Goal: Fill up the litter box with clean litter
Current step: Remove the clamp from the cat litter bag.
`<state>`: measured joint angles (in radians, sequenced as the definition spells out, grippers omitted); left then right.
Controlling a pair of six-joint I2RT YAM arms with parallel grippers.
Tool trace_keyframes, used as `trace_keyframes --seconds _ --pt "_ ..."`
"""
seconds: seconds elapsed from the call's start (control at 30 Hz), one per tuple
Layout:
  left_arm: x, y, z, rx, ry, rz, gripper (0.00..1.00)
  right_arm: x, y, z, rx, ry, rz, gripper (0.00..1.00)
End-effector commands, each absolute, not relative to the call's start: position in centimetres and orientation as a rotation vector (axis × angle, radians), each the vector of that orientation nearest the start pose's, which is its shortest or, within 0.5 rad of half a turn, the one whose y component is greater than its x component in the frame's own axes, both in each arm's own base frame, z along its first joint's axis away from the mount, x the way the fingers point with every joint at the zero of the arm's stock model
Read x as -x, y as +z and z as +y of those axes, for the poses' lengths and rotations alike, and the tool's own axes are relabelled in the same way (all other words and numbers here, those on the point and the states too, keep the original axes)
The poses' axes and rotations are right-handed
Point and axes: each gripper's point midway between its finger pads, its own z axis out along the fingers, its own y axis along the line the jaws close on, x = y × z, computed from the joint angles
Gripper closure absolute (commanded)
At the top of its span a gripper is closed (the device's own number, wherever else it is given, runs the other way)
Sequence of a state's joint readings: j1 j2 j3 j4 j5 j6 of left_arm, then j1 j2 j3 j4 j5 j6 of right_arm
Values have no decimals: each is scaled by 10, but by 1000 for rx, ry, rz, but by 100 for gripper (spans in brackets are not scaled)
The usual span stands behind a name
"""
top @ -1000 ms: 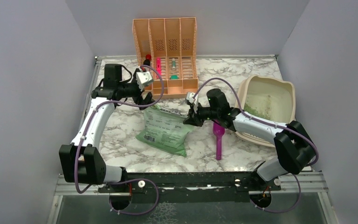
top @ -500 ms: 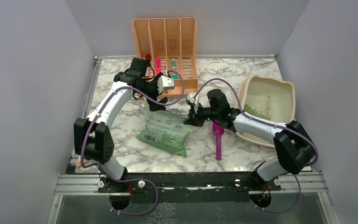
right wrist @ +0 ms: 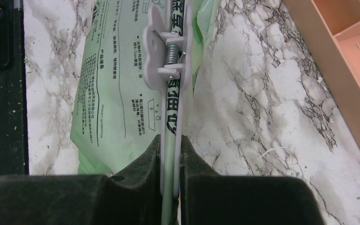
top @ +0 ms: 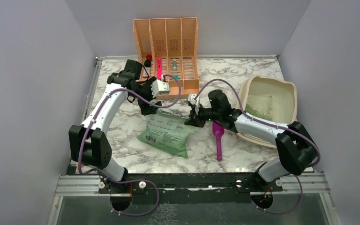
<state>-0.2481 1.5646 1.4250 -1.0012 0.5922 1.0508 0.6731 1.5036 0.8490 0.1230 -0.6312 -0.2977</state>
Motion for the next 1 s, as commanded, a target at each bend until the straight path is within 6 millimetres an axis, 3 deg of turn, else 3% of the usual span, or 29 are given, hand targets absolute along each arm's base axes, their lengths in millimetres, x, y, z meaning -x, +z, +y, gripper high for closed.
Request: trace_keyframes --seconds 0.0,0.23,0.33,0.47,0.6,0.77,0.97 --pt "-315 170 -140 -1673 -463 1908 5 -255 155 334 1327 915 1524 99" --pt "-317 163 -153 -1695 -523 1903 9 -262 164 335 1288 893 1533 96" --pt "-312 151 -157 -1717 -551 1924 17 -267 172 336 1263 883 1541 81" --pt "-303 134 -155 -1708 -598 1993 36 -276 184 340 1239 873 1541 58" --pt "-293 130 -155 -1698 -632 2010 54 -280 191 347 1241 896 1539 44" --pt "-286 128 -154 -1670 -652 2046 70 -282 195 356 1239 940 1547 42" --pt "-287 135 -153 -1649 -628 2041 76 -271 196 364 1293 982 1498 42"
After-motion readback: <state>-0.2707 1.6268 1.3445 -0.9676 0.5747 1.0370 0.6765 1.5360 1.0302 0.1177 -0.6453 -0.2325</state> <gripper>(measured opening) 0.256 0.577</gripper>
